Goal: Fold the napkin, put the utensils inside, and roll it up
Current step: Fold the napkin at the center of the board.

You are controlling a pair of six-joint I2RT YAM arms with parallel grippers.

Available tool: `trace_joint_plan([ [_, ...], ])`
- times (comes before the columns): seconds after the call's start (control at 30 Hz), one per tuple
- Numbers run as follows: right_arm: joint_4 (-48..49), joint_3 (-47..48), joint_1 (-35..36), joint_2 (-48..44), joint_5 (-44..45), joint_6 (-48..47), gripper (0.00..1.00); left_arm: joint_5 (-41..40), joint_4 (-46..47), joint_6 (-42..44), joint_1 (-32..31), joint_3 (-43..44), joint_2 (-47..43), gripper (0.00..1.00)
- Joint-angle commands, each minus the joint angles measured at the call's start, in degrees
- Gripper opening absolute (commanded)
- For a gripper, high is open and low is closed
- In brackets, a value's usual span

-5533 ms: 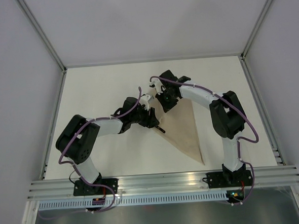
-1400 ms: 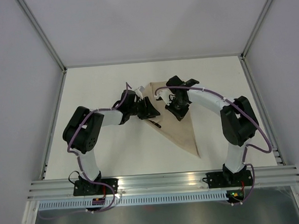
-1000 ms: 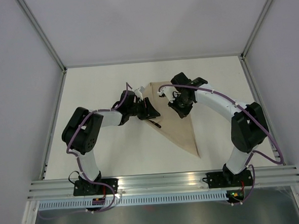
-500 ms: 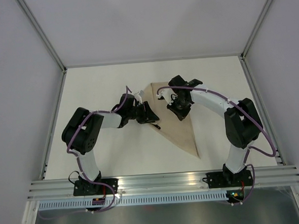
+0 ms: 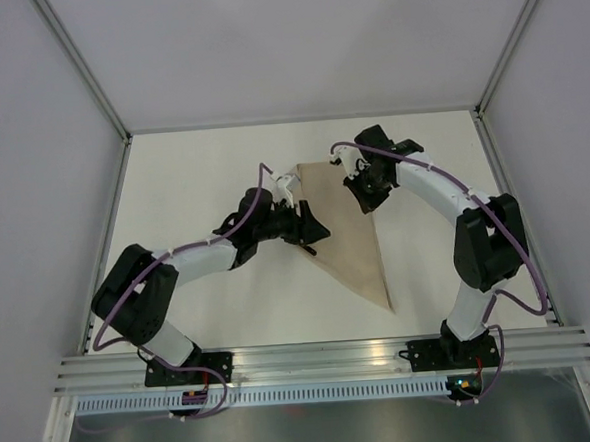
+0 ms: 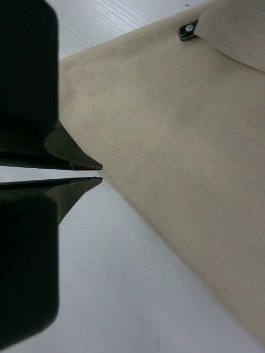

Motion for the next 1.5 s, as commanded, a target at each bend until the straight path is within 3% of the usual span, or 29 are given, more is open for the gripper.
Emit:
trace_joint_plan([
  [0.0, 2.4, 4.6, -4.5, -4.0, 0.7, 4.0, 0.14, -12.1, 0.1, 10.4, -10.2, -0.2, -3.1, 0.63],
  [0.3, 1.3, 8.7, -11.6, -6.0, -1.3, 5.8, 0.14, -32.6, -5.4, 22.3, -30.9, 7.6, 4.4, 0.62],
  [0.6, 3.0, 5.4, -14.6, -7.5, -2.0, 6.2, 0.14, -42.9, -8.3, 30.5, -42.1, 12.0, 9.5, 0.66],
  [0.9, 3.2, 5.0, -16.3, -7.3, -2.7, 5.7, 0.14, -44.1, -12.2, 35.3, -46.9, 15.0, 12.4, 0.66],
  [1.47, 3.2, 3.9, -17.8, -7.2, -3.3, 4.8, 0.14, -43.7, -11.3, 37.8, -48.7, 20.0, 19.2, 0.64],
])
